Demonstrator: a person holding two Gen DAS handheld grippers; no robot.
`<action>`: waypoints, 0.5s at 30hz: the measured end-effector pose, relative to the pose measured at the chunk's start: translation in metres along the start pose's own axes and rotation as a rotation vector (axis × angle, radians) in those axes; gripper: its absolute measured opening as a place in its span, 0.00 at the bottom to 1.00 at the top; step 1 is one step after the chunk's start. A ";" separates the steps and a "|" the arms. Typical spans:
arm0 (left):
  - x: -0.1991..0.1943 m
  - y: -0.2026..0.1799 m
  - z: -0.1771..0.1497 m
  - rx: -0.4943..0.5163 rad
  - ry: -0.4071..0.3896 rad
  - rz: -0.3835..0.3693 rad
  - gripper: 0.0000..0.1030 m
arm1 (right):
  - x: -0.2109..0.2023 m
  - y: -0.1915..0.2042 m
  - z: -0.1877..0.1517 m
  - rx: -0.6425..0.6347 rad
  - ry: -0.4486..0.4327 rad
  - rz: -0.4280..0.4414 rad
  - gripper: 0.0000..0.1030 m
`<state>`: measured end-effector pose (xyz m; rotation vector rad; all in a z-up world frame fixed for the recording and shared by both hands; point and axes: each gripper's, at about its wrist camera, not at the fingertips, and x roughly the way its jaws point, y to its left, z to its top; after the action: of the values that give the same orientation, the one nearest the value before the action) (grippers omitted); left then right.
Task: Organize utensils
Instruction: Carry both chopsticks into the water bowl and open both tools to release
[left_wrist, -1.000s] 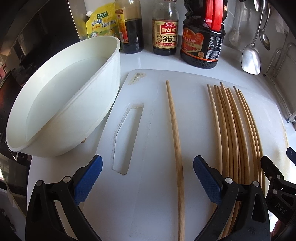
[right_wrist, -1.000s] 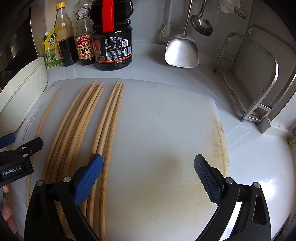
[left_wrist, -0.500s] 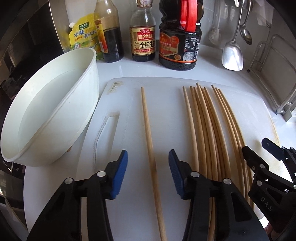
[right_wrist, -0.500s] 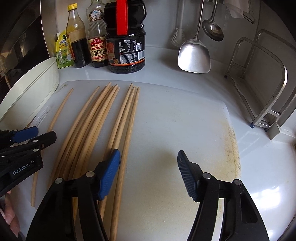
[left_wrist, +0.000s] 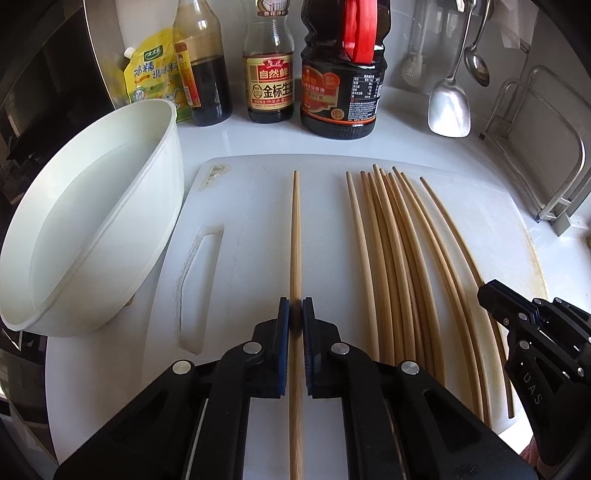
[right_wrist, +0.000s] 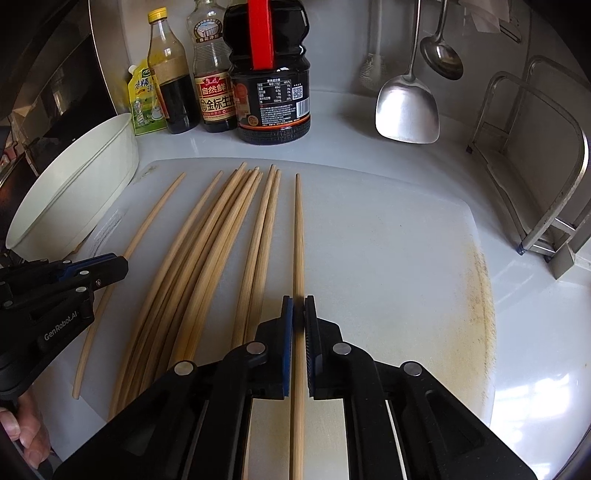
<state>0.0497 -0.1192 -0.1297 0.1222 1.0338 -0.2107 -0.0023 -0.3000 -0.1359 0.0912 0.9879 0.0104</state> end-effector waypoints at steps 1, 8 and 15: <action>-0.003 0.001 0.001 -0.001 -0.004 -0.006 0.07 | -0.003 -0.002 0.000 0.013 -0.003 0.000 0.06; -0.034 0.018 0.014 -0.019 -0.050 -0.037 0.07 | -0.036 0.001 0.016 0.046 -0.038 0.001 0.06; -0.075 0.070 0.030 -0.053 -0.114 -0.020 0.07 | -0.067 0.059 0.051 -0.005 -0.094 0.067 0.06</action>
<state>0.0544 -0.0484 -0.0495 0.0509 0.9263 -0.2057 0.0055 -0.2482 -0.0478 0.1193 0.8908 0.0698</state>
